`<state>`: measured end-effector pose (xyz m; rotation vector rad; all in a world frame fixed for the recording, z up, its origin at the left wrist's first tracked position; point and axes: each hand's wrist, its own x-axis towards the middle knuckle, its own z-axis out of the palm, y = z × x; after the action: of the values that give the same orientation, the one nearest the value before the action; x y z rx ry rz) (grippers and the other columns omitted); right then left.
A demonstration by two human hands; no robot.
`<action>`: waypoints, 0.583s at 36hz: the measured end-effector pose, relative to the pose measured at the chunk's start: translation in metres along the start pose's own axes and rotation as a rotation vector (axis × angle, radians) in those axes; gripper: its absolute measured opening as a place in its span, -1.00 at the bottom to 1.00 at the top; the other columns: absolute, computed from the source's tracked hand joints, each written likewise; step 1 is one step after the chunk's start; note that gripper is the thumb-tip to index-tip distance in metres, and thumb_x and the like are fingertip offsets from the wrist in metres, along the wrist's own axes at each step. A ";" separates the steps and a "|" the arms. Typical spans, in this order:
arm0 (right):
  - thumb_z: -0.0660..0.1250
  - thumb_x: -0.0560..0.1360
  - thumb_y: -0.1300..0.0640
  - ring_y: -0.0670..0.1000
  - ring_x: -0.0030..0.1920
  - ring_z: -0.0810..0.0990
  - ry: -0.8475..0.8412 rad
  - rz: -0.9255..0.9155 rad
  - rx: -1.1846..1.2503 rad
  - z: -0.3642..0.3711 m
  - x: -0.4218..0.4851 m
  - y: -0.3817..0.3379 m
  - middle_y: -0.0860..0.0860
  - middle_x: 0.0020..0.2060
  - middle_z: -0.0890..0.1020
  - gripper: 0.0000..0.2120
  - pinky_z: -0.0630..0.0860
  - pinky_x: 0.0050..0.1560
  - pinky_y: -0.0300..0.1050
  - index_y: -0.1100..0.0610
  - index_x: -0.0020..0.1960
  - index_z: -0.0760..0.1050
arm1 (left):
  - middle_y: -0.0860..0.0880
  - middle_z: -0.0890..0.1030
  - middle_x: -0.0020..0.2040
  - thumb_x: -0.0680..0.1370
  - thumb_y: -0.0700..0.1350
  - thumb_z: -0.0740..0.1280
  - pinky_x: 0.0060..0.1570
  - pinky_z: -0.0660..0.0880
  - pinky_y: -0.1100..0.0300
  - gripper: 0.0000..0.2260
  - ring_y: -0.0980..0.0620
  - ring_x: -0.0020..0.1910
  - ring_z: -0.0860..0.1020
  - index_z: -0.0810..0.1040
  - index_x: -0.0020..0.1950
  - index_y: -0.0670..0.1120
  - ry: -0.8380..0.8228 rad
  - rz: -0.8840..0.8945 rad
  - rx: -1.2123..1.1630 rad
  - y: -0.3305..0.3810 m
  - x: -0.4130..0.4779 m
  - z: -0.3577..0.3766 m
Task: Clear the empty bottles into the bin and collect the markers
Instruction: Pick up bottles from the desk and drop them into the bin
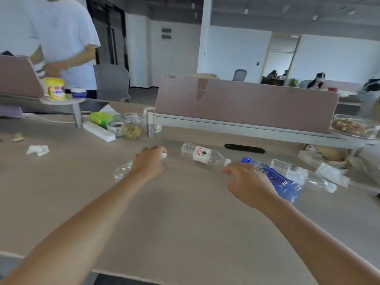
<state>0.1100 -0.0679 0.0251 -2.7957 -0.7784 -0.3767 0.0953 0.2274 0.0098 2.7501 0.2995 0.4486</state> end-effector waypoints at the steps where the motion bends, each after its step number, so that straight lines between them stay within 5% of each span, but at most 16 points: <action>1: 0.24 0.44 0.11 -0.01 0.17 0.50 -0.002 -0.011 0.003 0.003 0.005 -0.003 -0.14 0.17 0.56 -0.63 0.44 0.05 -0.09 -0.10 0.23 0.48 | 0.01 0.55 0.22 0.43 0.09 0.43 0.16 0.44 0.01 -0.56 -0.10 0.22 0.46 0.47 0.27 0.06 0.003 -0.043 0.021 -0.010 0.005 0.000; 8: 0.25 0.45 0.07 -0.02 0.22 0.44 -0.014 -0.086 -0.016 0.022 0.036 -0.023 -0.15 0.22 0.52 -0.59 0.40 0.07 -0.10 -0.09 0.29 0.40 | -0.01 0.42 0.32 0.34 0.25 0.45 0.16 0.35 -0.03 -0.30 -0.14 0.28 0.40 0.29 0.38 0.08 -0.089 -0.227 0.106 -0.050 0.020 0.008; 13: 0.29 0.46 0.05 0.00 0.28 0.41 -0.002 -0.117 -0.007 0.029 0.064 -0.031 -0.09 0.31 0.47 -0.54 0.45 0.13 -0.06 -0.05 0.35 0.35 | 0.04 0.52 0.16 0.30 0.23 0.40 0.02 0.46 0.07 -0.41 -0.08 0.10 0.55 0.35 0.27 0.13 -0.113 -0.231 0.099 -0.066 0.013 0.011; 17: 0.33 0.44 0.02 0.03 0.22 0.41 0.046 -0.130 0.020 0.036 0.098 -0.035 -0.09 0.23 0.49 -0.52 0.38 0.05 -0.09 -0.04 0.34 0.34 | 0.08 0.54 0.15 0.31 0.15 0.43 0.05 0.49 0.07 -0.45 -0.07 0.09 0.55 0.37 0.26 0.16 -0.050 -0.227 0.084 -0.071 0.003 -0.003; 21: 0.38 0.42 -0.03 0.07 0.27 0.38 0.030 -0.082 0.014 0.049 0.138 -0.039 -0.05 0.26 0.46 -0.43 0.38 0.18 -0.02 -0.04 0.38 0.29 | 0.11 0.55 0.17 0.31 0.20 0.46 -0.03 0.45 0.11 -0.44 -0.04 0.10 0.56 0.38 0.25 0.17 0.032 -0.186 0.092 -0.073 -0.009 -0.024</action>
<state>0.2125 0.0440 0.0253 -2.7453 -0.8870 -0.4241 0.0678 0.2993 0.0024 2.7714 0.5923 0.4393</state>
